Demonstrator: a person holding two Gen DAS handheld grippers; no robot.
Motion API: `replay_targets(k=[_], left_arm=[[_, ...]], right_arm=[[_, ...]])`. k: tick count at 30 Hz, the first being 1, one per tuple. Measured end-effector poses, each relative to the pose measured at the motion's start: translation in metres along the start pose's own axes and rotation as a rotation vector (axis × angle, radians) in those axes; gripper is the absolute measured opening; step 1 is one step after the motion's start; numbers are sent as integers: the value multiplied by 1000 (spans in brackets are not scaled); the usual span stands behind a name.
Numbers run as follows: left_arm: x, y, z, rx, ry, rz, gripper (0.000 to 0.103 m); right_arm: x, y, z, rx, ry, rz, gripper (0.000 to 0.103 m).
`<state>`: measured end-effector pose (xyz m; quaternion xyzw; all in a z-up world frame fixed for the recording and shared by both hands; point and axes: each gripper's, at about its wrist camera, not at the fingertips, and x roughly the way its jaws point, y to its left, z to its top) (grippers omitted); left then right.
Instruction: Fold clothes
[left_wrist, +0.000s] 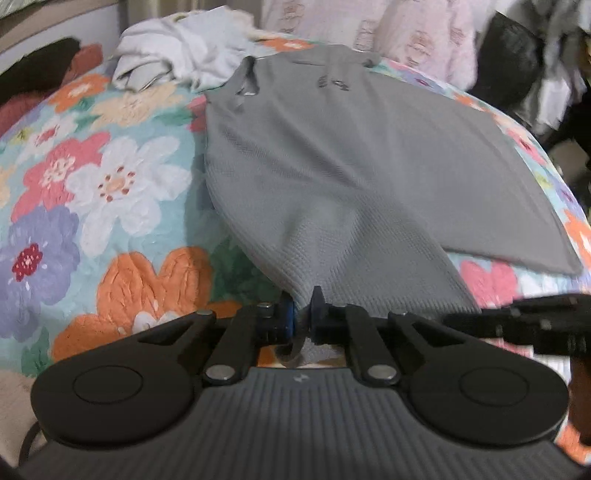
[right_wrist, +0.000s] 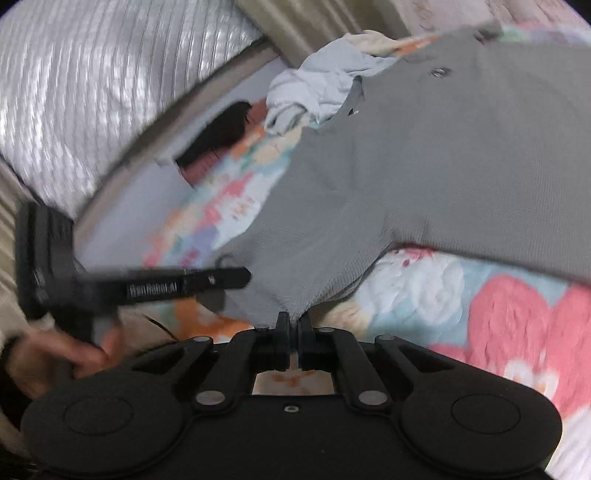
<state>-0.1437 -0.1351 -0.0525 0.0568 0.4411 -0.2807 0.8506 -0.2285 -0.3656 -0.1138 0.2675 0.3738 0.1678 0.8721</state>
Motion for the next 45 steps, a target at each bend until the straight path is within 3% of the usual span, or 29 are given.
replay_targets(k=[2, 5, 8, 9, 10, 13, 16, 21, 23, 26, 29, 30, 32, 33, 34, 35, 36, 37, 39, 41, 45], left_arm=[[10, 3, -5, -11, 49, 19, 15], [25, 11, -11, -34, 112, 64, 15], [20, 14, -10, -63, 91, 19, 27], [19, 14, -9, -74, 85, 19, 38], [18, 14, -9, -77, 75, 21, 42], [19, 17, -8, -98, 69, 24, 46], [22, 20, -4, -126, 76, 29, 47], [25, 22, -5, -134, 80, 35, 60], [31, 22, -6, -142, 107, 31, 60], [38, 22, -9, -164, 148, -31, 61], [44, 21, -12, -181, 177, -91, 63], [46, 20, -13, -184, 186, -105, 68], [50, 21, -14, -186, 195, -82, 73], [51, 22, -14, -193, 195, -69, 73], [50, 25, -14, -217, 174, -75, 61], [48, 28, -13, -239, 152, -87, 48], [45, 29, -12, -252, 128, -134, 20], [41, 31, -11, -261, 104, -177, 7], [34, 29, -6, -250, 62, -202, 7], [35, 27, -1, -241, 51, -161, 7], [48, 30, 6, -276, 98, -99, 9]], right_arm=[[0, -7, -4, 19, 15, -28, 6], [19, -16, -12, 20, 90, -154, 6], [18, -11, -11, -3, 77, -136, 6], [17, -9, -11, -11, 72, -130, 8], [17, -8, -11, -16, 70, -127, 12], [17, -9, -11, -13, 77, -133, 14], [18, -12, -13, 14, 76, -144, 22], [4, -15, -13, -11, -13, -244, 22], [0, -15, -11, -7, -25, -242, 22], [-8, -17, -9, 5, -53, -226, 22], [-19, -23, -10, 11, -71, -261, 33], [-25, -27, -12, 16, -80, -285, 35], [-40, -41, -15, 45, -99, -335, 35], [-48, -49, -18, 67, -109, -356, 35], [-57, -57, -20, 93, -121, -377, 35], [-66, -66, -23, 123, -137, -406, 35], [-74, -72, -25, 142, -150, -439, 35], [-81, -79, -27, 162, -162, -471, 35], [-93, -89, -31, 163, -181, -551, 35], [-103, -97, -36, 149, -193, -632, 35], [-125, -117, -45, 186, -213, -666, 35]])
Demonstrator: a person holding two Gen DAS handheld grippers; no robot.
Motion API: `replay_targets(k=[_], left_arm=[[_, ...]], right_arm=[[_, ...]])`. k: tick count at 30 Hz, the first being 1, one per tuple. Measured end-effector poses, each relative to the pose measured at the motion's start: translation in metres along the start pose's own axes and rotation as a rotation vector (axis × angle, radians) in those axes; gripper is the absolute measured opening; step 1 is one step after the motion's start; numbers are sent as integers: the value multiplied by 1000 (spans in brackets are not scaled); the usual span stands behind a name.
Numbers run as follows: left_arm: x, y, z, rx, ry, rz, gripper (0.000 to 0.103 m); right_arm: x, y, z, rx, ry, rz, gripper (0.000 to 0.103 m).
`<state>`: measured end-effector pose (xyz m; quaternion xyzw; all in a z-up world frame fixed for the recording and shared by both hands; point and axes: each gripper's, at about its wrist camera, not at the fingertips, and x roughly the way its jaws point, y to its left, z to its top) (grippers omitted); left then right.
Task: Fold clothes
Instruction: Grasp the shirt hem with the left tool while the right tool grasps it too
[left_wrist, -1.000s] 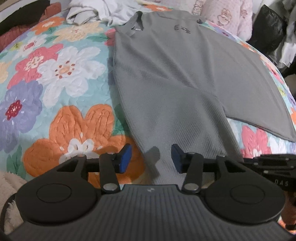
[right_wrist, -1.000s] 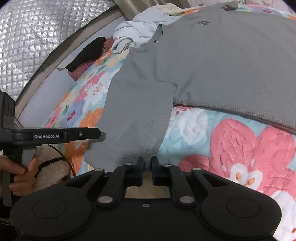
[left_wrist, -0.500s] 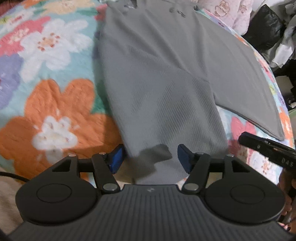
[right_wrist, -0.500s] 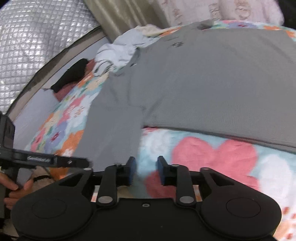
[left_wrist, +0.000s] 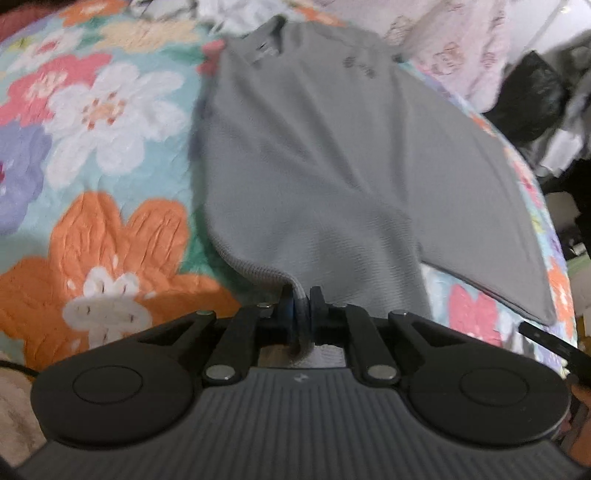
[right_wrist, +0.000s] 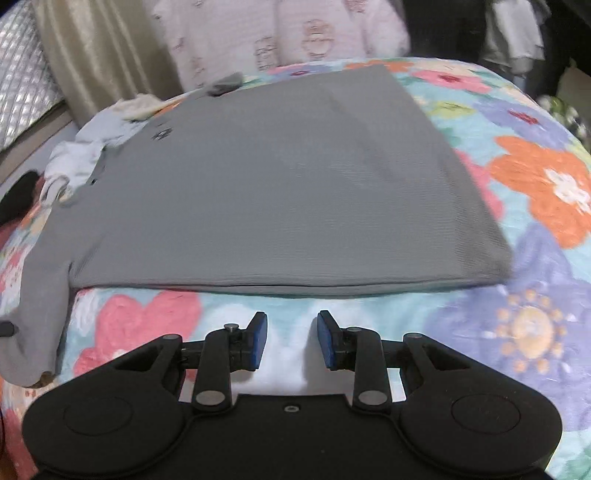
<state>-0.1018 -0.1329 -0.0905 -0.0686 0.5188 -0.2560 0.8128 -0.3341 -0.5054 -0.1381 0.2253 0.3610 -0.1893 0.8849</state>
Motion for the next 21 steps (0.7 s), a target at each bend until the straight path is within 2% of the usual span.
replay_targets(k=[3, 8, 9, 11, 14, 15, 16, 18, 19, 20, 21], left_arm=[[10, 6, -3, -14, 61, 59, 19], [21, 9, -3, -66, 98, 28, 40], [22, 10, 0, -93, 97, 6, 38], [21, 10, 8, -108, 70, -45, 4], [6, -5, 15, 17, -21, -28, 5], [1, -11, 16, 52, -45, -15, 5], [0, -13, 18, 56, -55, -16, 5], [-2, -14, 20, 28, -73, -25, 5], [-1, -14, 22, 22, -82, -23, 5], [-1, -14, 23, 21, -94, -11, 5], [-3, -14, 23, 22, -109, 10, 4]], right_arm=[[-5, -18, 3, 18, 2, 7, 35], [-11, -38, 6, 3, 1, -14, 37], [-10, -44, 6, 38, 0, -1, 41], [-9, -58, 6, 128, -9, 42, 43], [-6, -69, 12, 232, -36, 92, 47], [-5, -71, 15, 251, -54, 100, 53], [-3, -75, 18, 275, -76, 100, 59], [2, -83, 22, 323, -98, 92, 61], [5, -85, 25, 337, -103, 93, 57], [8, -86, 27, 335, -112, 93, 46], [9, -82, 30, 296, -129, 83, 8]])
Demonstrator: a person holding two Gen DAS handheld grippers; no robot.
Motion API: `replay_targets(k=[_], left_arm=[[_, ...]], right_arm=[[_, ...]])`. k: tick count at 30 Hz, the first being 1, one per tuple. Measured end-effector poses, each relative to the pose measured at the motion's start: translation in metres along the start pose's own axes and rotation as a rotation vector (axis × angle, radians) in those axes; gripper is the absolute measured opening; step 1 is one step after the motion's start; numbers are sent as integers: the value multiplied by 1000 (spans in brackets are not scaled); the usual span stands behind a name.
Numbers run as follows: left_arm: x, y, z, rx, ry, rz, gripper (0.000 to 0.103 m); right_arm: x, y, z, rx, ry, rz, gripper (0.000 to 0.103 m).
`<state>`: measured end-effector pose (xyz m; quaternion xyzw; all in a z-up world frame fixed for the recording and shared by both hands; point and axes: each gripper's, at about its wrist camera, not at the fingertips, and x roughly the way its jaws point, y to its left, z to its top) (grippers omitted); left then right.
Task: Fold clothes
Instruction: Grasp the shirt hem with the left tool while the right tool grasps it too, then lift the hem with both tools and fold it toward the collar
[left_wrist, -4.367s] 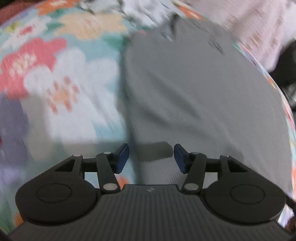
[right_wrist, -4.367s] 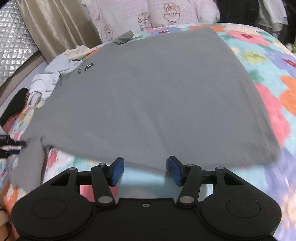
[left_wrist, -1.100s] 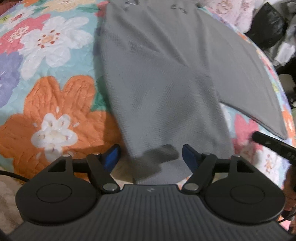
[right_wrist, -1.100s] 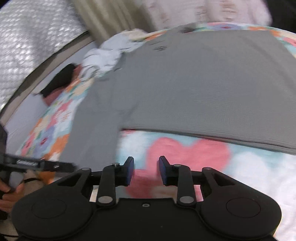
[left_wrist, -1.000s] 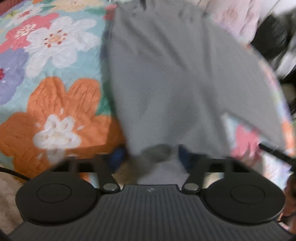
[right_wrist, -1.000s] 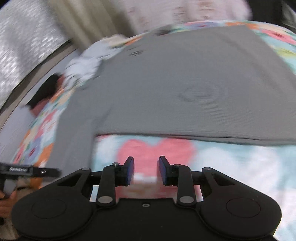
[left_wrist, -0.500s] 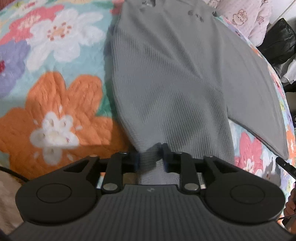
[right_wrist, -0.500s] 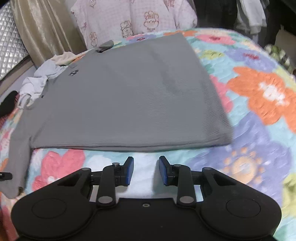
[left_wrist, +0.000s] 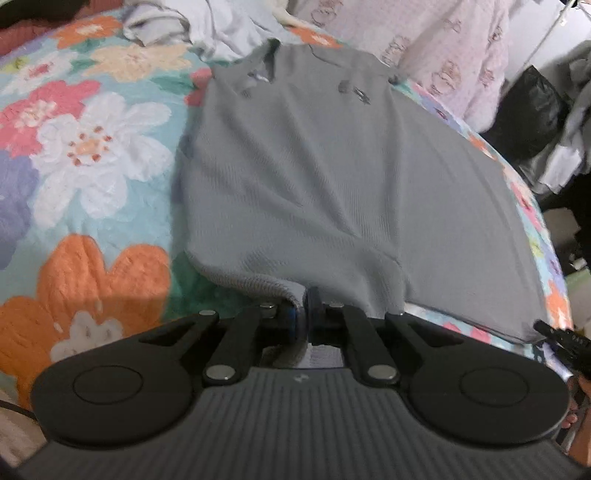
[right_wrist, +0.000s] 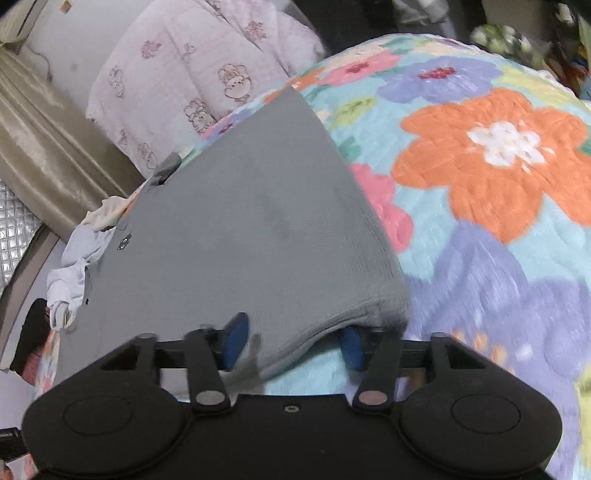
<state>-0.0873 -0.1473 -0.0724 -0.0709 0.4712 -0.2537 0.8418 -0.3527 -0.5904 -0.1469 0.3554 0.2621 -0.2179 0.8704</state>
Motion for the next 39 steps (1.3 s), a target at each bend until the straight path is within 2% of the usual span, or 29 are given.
replay_targets(k=[3, 6, 9, 11, 13, 15, 18, 23, 27, 30, 35, 39], left_arm=[[-14, 1, 0, 4, -71, 32, 4], [-42, -5, 0, 39, -156, 37, 5], [-58, 0, 2, -24, -170, -29, 4], [-66, 0, 4, -44, -190, -45, 4], [-74, -9, 4, 19, -234, 11, 4], [-83, -14, 3, 41, -267, 22, 4], [-93, -20, -2, 59, -300, 17, 4], [-104, -16, -11, 47, -312, 1, 4], [-118, -11, -19, 13, -314, 26, 4], [-134, -11, -24, 15, -326, 19, 4], [-174, -18, -35, 56, -375, -2, 4], [-206, -18, -46, 54, -384, -19, 4]], right_arm=[[-3, 21, 0, -143, -77, -42, 6], [-22, 37, -3, -223, -149, -63, 5], [-39, 47, -5, -301, -193, -90, 5], [-44, 50, -4, -335, -203, -104, 5], [-47, 50, -1, -333, -196, -115, 4], [-51, 49, 3, -307, -189, -110, 4], [-62, 51, 9, -257, -183, -67, 4], [-78, 66, 11, -319, -197, -70, 4], [-98, 62, 14, -234, -165, -8, 4], [-115, 65, 12, -222, -150, 5, 4], [-148, 66, 1, -218, -105, 1, 4], [-176, 63, -11, -173, -25, 10, 4]])
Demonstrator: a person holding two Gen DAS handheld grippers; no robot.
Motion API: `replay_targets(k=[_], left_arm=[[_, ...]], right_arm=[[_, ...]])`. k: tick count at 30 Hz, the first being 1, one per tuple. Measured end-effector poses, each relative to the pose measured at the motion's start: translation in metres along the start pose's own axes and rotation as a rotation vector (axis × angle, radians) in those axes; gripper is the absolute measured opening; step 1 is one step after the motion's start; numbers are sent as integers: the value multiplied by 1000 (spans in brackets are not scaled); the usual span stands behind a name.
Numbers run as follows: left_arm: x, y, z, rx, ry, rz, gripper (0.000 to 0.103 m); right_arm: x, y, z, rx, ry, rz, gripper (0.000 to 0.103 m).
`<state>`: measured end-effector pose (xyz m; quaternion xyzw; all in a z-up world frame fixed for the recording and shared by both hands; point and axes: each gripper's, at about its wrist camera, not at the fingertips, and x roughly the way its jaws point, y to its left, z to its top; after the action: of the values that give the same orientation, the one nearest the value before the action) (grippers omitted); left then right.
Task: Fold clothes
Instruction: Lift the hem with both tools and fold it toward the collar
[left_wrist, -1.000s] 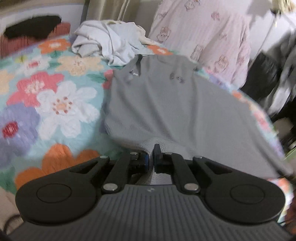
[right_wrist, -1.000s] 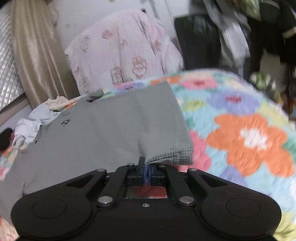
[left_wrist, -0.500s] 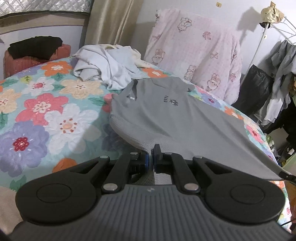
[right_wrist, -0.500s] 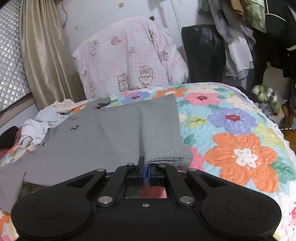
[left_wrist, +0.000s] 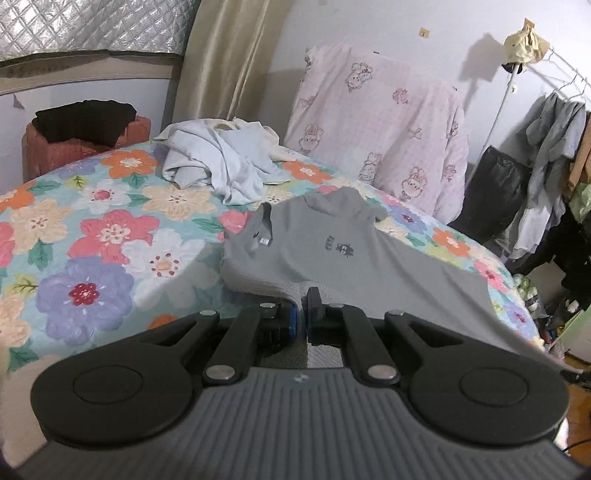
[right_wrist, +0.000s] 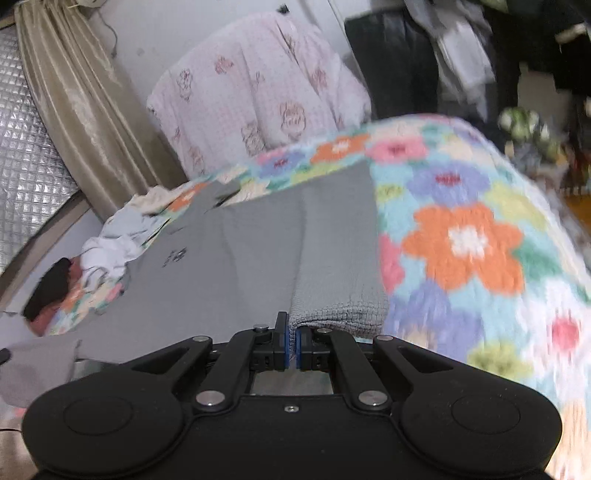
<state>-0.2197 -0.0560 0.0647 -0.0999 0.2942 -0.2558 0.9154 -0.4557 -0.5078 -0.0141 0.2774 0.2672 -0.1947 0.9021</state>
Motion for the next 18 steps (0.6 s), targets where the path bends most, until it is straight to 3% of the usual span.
replay_targets(k=[7, 11, 14, 17, 18], left_arm=[[-60, -5, 3, -42, -63, -22, 4], [-69, -12, 11, -64, -79, -49, 4], [-49, -19, 28, -34, -100, -76, 4], [0, -11, 45, -56, -69, -228, 4], [21, -6, 47, -88, -38, -245, 4]], right_arm=[[-60, 17, -6, -90, 41, -1, 4], [-90, 26, 3, -116, 61, 33, 4], [-91, 25, 15, -115, 66, 36, 5], [-68, 15, 30, -119, 64, 7, 5], [-58, 11, 35, -114, 69, -2, 5]])
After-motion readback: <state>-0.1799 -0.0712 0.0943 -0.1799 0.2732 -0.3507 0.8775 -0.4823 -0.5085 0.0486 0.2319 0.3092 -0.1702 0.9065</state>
